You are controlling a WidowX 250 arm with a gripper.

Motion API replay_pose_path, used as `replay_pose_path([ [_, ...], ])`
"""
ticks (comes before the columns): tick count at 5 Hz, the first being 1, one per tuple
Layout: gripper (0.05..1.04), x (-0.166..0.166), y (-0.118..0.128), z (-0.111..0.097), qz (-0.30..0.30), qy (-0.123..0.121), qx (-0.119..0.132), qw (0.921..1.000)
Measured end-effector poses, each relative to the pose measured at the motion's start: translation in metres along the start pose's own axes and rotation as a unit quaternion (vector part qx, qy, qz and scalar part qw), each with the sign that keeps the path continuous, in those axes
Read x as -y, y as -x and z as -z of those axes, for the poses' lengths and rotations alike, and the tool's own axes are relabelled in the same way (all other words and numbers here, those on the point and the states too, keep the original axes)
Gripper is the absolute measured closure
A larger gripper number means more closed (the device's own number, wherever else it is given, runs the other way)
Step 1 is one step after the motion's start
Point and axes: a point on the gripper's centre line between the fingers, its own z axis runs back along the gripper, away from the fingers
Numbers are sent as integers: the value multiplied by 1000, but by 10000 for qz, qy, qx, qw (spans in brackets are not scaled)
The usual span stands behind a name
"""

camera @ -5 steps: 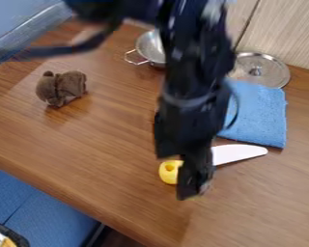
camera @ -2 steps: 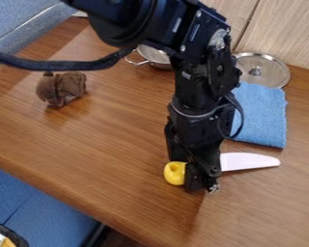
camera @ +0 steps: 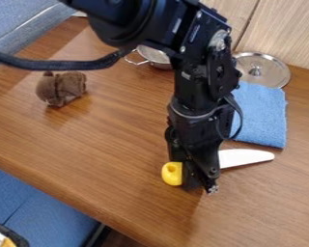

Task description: Move the yellow knife to the upper left side of the table

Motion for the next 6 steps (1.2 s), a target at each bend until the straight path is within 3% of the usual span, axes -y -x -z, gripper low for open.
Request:
replay_pose_path([
  [1,593,10,7,-5,-92,150,8,9998],
  [2,593,24,9,-23,35,118,94,9999],
  [3,593,18,17,-44,-80,-124,258,9996],
  [4,593,-16,22,-60,-706,-254,412,9963],
  [6,593,-94,33,-81,-1783,-397,736,9804],
])
